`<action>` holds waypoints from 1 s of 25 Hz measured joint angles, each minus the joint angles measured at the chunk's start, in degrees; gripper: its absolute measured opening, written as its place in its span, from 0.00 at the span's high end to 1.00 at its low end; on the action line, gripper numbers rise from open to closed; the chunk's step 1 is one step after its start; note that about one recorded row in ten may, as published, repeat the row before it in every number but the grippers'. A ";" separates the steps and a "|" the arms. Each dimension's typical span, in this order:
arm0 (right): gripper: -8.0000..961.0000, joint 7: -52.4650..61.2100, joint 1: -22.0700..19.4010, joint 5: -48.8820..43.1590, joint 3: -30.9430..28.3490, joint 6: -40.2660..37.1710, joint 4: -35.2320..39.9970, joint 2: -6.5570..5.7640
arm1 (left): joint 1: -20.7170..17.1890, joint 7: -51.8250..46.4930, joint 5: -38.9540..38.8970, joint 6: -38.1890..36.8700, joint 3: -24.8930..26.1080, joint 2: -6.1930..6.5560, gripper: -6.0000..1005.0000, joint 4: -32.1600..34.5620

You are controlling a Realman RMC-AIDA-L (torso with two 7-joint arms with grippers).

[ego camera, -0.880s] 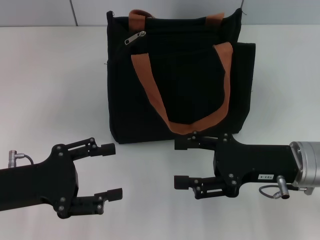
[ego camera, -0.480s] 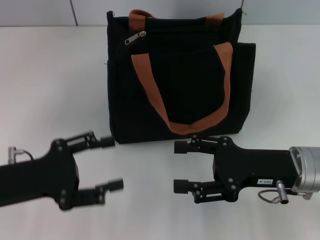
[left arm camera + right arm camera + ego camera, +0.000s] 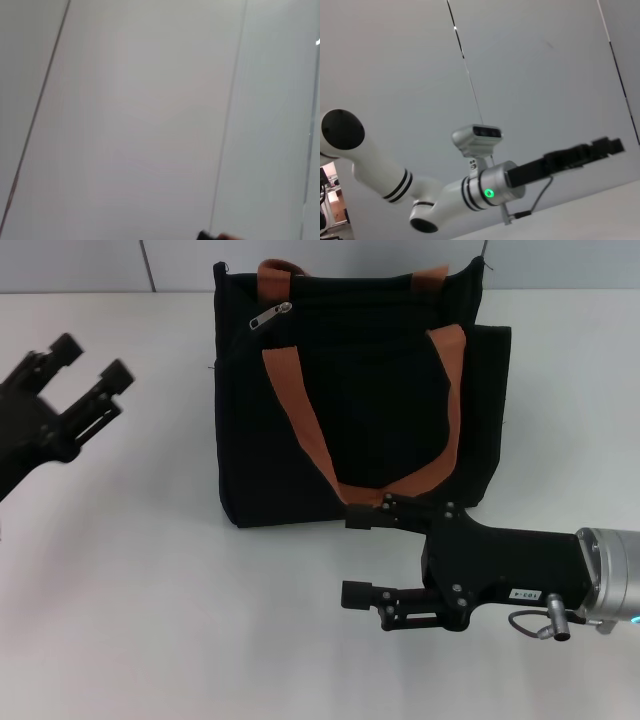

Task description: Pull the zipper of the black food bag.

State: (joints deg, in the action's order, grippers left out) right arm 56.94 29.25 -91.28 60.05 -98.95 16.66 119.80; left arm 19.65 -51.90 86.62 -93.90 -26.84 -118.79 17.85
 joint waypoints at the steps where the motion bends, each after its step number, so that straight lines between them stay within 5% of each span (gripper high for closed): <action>1: 0.14 -0.03 0.17 0.01 0.08 0.00 -0.09 0.00 | 0.70 0.01 0.39 1.71 -0.66 0.01 0.20 0.02; 10: 0.14 -2.14 0.69 0.06 -0.15 -0.02 -2.69 0.00 | 7.88 0.03 2.01 13.76 -7.09 -0.32 0.21 -2.87; 15: 0.14 -2.27 0.29 0.06 -0.39 -0.07 -3.84 0.01 | 8.27 -0.11 2.02 13.48 -13.41 -0.24 0.21 -1.86; 25: 0.14 -2.27 0.30 0.84 -0.47 -0.60 -6.11 0.08 | 11.59 3.60 -0.95 17.21 -14.29 -0.43 0.23 -2.02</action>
State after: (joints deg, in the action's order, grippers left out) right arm 54.66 29.55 -90.44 59.59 -99.56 10.56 119.87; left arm 31.24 -48.29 85.67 -76.70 -41.13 -119.22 15.84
